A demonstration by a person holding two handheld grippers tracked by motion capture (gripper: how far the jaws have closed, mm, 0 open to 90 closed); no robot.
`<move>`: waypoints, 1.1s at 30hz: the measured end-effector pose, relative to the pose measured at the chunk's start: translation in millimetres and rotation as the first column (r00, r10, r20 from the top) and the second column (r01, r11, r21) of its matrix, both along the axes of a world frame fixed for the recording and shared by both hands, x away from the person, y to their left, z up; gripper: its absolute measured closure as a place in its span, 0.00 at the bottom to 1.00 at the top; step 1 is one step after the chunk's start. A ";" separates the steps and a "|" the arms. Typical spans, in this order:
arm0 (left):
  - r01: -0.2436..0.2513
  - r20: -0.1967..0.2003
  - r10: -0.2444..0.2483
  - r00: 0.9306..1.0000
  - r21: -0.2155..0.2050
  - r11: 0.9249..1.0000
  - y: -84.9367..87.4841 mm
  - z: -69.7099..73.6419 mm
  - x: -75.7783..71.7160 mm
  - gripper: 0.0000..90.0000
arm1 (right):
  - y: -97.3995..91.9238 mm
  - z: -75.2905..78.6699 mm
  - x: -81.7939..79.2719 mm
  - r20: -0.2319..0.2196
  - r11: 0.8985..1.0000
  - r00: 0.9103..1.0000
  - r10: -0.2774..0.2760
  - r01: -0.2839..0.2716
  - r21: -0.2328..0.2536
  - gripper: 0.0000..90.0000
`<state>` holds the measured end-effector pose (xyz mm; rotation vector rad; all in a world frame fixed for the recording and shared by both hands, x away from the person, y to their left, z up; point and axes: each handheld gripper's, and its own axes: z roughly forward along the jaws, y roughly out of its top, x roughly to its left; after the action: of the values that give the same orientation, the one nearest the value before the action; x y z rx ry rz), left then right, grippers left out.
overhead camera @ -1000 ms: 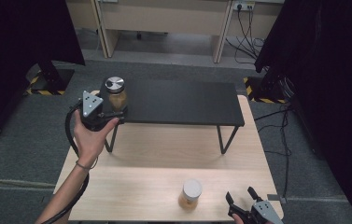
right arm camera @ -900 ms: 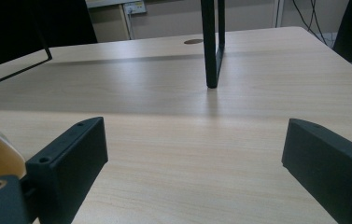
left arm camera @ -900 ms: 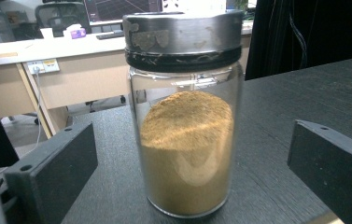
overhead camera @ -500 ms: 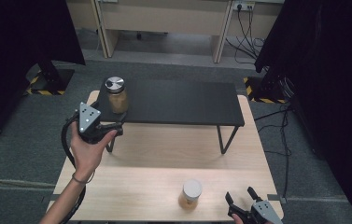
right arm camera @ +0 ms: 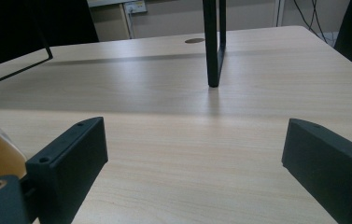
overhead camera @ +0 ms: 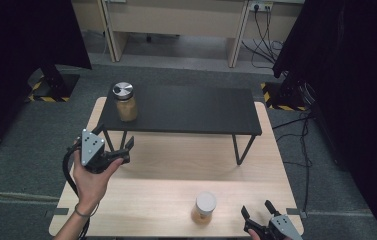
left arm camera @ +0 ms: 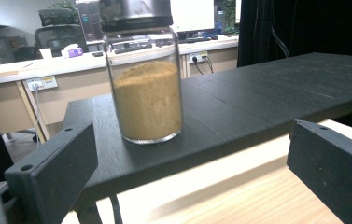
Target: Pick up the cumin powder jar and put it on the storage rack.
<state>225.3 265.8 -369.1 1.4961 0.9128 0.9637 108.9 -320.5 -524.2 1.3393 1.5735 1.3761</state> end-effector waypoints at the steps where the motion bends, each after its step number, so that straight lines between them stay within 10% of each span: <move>1: 0.003 -0.001 -0.003 1.000 -0.001 1.000 0.1 -1.0 -1.0 0.01 | 0.2 0.2 0.1 0.000 1.000 1.000 0.001 -0.001 -0.002 0.08; 33: 0.010 -0.087 -0.011 0.996 -0.017 1.000 -7.9 -76.8 -45.5 0.02 | 1.0 0.1 0.2 -0.004 1.000 1.000 0.003 -0.003 -0.004 0.08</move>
<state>179.8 257.9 -445.9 1.5368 0.9719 0.8871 109.2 -319.6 -524.1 1.3389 1.5809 1.3724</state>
